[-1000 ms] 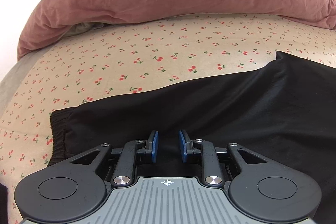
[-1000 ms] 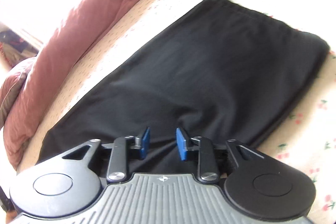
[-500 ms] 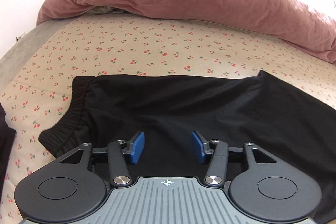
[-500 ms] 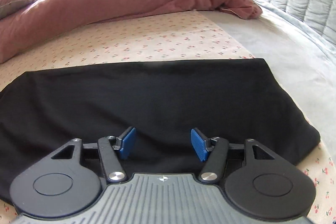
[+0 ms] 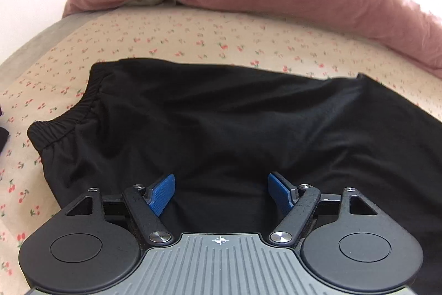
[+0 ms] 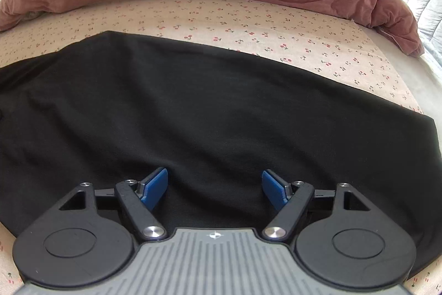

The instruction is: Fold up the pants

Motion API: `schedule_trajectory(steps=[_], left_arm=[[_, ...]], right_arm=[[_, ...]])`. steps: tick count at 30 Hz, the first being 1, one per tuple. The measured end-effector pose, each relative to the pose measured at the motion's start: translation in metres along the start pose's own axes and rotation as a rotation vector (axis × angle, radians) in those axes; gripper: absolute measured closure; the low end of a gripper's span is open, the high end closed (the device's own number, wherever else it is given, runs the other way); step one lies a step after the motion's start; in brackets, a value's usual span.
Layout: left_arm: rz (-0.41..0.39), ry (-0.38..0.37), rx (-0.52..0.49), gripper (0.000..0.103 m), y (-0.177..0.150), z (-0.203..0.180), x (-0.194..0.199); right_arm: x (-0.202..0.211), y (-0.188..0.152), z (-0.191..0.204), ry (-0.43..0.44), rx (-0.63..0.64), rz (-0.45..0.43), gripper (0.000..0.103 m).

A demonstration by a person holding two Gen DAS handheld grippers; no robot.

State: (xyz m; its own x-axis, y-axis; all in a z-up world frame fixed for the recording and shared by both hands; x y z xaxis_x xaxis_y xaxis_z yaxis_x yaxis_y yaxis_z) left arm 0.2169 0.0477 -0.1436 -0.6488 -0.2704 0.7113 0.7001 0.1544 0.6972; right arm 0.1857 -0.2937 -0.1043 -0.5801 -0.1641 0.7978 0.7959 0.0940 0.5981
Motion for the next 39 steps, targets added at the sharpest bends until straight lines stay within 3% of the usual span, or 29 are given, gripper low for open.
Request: schedule_trajectory(steps=[3, 6, 17, 23, 28, 30, 33, 35, 39], left_arm=[[0.012, 0.006, -0.021, 0.028, 0.010, 0.005, 0.003], [0.061, -0.031, 0.038, 0.028, 0.010, 0.018, -0.004], [0.095, -0.104, 0.081, 0.028, 0.012, 0.029, -0.001], [0.114, -0.105, 0.085, 0.028, 0.010, 0.028, 0.003], [0.122, -0.129, 0.083, 0.028, 0.006, 0.020, 0.012], [0.127, -0.149, 0.092, 0.028, 0.005, 0.015, 0.016], [0.130, -0.181, 0.085, 0.028, 0.002, 0.005, 0.023], [0.118, -0.188, 0.067, 0.028, 0.000, -0.002, 0.028], [0.104, -0.199, 0.022, 0.028, -0.006, -0.015, 0.034]], right_arm=[[0.000, -0.006, -0.033, -0.032, -0.085, -0.020, 0.011], [0.008, -0.015, -0.066, -0.078, -0.174, -0.044, 0.005], [0.076, -0.074, -0.176, -0.264, -0.477, -0.089, 0.010], [0.115, -0.117, -0.247, -0.391, -0.674, -0.145, 0.014], [0.151, -0.146, -0.292, -0.391, -0.877, -0.280, 0.024], [0.165, -0.163, -0.305, -0.316, -1.033, -0.396, 0.032], [0.176, -0.174, -0.310, -0.190, -1.212, -0.539, 0.034], [0.170, -0.172, -0.306, -0.146, -1.222, -0.553, 0.039], [0.162, -0.162, -0.301, -0.150, -1.205, -0.557, 0.046]])
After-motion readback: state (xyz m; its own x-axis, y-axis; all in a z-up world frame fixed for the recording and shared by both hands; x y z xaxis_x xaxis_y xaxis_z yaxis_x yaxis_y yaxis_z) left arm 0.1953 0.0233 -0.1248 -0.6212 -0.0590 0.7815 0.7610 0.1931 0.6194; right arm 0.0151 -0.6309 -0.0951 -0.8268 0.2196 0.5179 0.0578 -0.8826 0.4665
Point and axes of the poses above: each gripper's, at about its wrist camera, not at the fingertips, and x roughly against the way its jaws point, z to its left, y to its top, the point moved 10 cm from there along -x, roughly the way its jaws point, and after that the axes turned 9 degrees about y, right-handed, at the moved point
